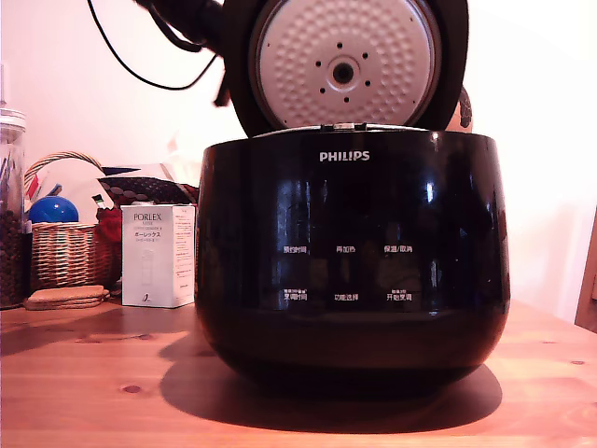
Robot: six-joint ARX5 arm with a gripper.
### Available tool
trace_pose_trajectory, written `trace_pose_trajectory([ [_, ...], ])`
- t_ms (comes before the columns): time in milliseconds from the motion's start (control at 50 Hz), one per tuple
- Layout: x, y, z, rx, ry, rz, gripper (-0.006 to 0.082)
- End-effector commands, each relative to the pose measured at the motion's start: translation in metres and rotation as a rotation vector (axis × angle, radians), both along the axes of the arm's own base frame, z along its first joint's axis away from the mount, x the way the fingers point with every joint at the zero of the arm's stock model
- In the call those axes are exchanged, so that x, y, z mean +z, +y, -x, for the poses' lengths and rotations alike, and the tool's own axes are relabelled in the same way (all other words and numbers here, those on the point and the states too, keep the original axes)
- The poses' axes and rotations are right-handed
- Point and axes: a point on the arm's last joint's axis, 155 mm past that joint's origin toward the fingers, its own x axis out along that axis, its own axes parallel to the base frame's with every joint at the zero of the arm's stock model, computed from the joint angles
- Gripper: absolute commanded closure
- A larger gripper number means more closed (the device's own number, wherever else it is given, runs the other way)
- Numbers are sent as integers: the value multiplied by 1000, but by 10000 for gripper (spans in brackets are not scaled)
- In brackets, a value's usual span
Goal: Close the rice cooker by pressing the lid down with medium force
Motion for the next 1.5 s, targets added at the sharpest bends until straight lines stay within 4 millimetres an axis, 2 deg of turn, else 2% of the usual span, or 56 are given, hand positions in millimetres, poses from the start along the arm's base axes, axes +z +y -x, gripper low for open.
trace_pose_trajectory([
  [0,31,0,17,-40,-105,1,789],
  [220,49,6,33,-20,-179,-60,789],
  [400,51,7,41,-19,-194,-91,789],
  [940,48,0,39,-7,-241,-136,789],
  [1180,53,0,29,20,-294,-143,789],
  [1480,50,-8,32,5,-333,-157,789],
])
